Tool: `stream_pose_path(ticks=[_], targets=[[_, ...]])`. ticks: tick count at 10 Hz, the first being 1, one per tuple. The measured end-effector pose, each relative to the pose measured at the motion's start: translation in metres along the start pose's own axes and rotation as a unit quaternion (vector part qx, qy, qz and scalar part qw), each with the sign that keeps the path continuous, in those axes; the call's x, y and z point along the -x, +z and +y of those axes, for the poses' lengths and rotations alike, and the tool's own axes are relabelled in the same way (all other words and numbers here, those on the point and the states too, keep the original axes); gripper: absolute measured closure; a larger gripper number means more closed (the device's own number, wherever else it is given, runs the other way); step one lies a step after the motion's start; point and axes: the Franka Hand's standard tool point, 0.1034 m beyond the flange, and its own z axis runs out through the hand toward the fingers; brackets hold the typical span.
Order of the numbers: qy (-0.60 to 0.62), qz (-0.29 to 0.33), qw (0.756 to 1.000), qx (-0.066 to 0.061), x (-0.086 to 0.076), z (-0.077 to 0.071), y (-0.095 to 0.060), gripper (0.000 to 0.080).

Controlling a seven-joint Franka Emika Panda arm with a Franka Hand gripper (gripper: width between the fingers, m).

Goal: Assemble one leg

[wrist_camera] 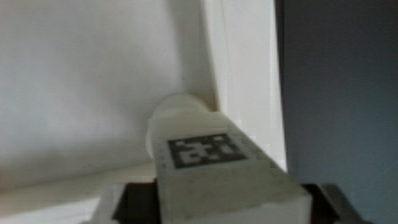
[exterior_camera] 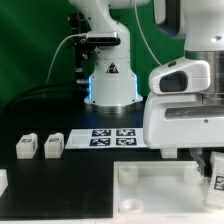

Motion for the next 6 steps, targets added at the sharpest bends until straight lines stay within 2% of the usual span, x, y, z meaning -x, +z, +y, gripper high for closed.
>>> stream_pose_path(ticks=[1,2,4,6], targets=[[0.045,0.0,0.999,0.0,-0.0001,0.0007,0.0003,0.05],[0.108,0.0,0.994,-0.001,-0.0011,0.0011,0.0,0.05],[0.223,-0.005,0.975,-0.013,-0.0041,0.0027,-0.0013,0.05],[0.397,-0.017,0.917,-0.034,-0.0035,0.0045,0.0028,0.0501]])
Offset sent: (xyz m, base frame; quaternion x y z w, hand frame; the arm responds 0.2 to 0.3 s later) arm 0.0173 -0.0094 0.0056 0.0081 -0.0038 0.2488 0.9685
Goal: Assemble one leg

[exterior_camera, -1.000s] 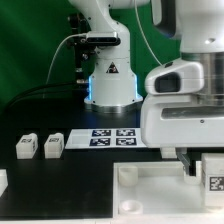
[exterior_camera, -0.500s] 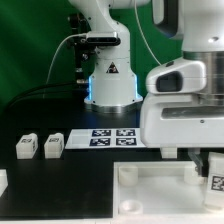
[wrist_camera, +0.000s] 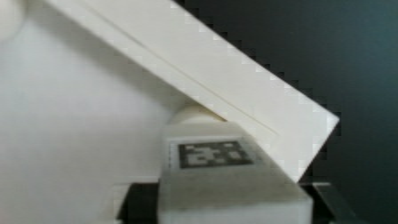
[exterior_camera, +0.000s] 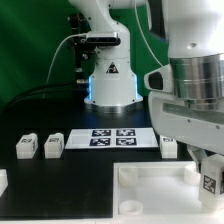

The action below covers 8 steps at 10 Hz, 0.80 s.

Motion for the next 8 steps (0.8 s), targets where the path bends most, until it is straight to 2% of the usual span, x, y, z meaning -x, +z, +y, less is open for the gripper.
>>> stream_pose_path(ticks=[2,3,4,6,7,8], targets=[[0.155,-0.018,0.988,-0.012,0.0028,-0.0017,0.0008,0.0501],[0.225,-0.029,0.974,-0.018,0.0041,-0.0025,0.0015,0.0501],[0.252,-0.031,0.967,-0.018,0.0047,-0.0027,0.0016,0.0501],[0.203,-0.03,0.979,-0.019,0.005,-0.0026,0.0014,0.0503],[0.148,-0.028,0.988,-0.02,0.0057,-0.0027,0.0003,0.0324],[0.071,-0.026,0.997,-0.023,0.0056,-0.0032,-0.001,0.0207]])
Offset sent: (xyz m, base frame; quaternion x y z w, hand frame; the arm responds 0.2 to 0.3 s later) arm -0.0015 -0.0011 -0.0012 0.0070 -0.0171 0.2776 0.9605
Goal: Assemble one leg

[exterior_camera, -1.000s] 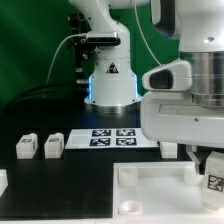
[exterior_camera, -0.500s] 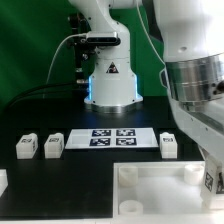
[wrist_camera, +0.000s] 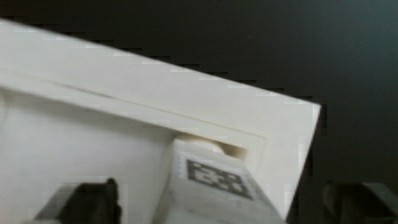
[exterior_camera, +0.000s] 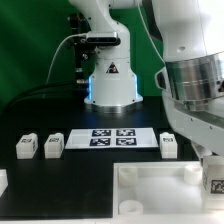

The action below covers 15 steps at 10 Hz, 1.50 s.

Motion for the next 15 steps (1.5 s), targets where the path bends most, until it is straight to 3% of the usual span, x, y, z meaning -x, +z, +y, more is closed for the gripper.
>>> stream_pose_path(ticks=[2,4,5,6,7,8,9,10,11,12,15], targets=[[-0.183,0.022,0.983,0.016,0.002,-0.001,-0.003,0.0161],[-0.281,0.022,0.959,0.02,-0.002,0.001,-0.002,0.0152],[-0.349,0.021,0.937,0.023,-0.004,0.002,-0.001,0.0151],[-0.442,0.027,0.896,0.035,-0.01,0.002,0.0,0.0151],[-0.508,0.029,0.86,0.04,-0.016,0.001,-0.002,0.0151],[-0.523,0.029,0.851,0.039,-0.017,0.002,-0.002,0.0151],[-0.494,0.029,0.868,0.037,-0.015,0.001,-0.001,0.0238],[-0.495,0.029,0.868,0.037,-0.016,0.002,-0.001,0.0371],[-0.481,0.029,0.875,0.036,-0.015,0.001,-0.001,0.0371],[-0.417,0.03,0.908,0.033,-0.015,0.002,-0.001,0.0507],[-0.258,0.03,0.965,0.025,-0.018,0.003,-0.001,0.0507]])
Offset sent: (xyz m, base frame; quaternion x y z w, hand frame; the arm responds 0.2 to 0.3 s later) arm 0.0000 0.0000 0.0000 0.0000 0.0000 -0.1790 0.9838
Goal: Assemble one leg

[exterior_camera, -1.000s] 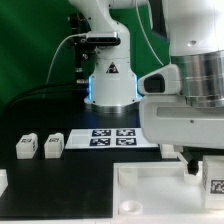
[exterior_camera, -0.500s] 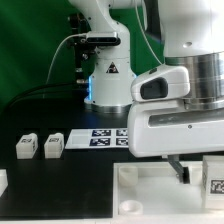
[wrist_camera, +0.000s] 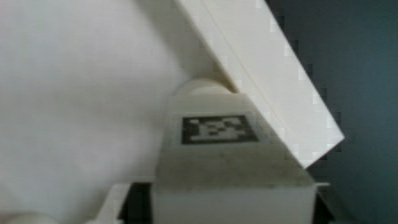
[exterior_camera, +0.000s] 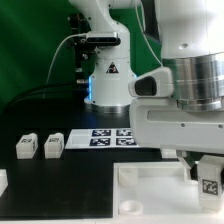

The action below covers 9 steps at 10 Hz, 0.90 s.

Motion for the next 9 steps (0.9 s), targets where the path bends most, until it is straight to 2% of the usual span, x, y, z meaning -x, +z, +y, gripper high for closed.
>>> stream_pose_path(ticks=[1,2,3,4,5,6,7,8,9], targets=[[0.097,-0.005,0.995,-0.004,-0.0014,0.0019,0.0,0.0507],[0.208,-0.013,0.978,-0.008,-0.001,0.0035,0.0002,0.0507],[0.326,-0.023,0.945,-0.01,-0.0002,0.0047,0.0005,0.0507],[0.436,-0.042,0.899,-0.016,0.0016,0.0034,0.0007,0.0506],[0.486,-0.051,0.872,-0.019,0.0029,0.0017,0.0008,0.0506],[0.514,-0.052,0.856,-0.018,0.0032,0.0013,0.0009,0.0506],[0.527,-0.052,0.848,-0.017,0.0037,0.0011,0.0013,0.0506],[0.514,-0.051,0.856,-0.017,0.0036,0.0012,0.0015,0.0506],[0.483,-0.05,0.874,-0.018,0.0044,0.001,0.0018,0.042]])
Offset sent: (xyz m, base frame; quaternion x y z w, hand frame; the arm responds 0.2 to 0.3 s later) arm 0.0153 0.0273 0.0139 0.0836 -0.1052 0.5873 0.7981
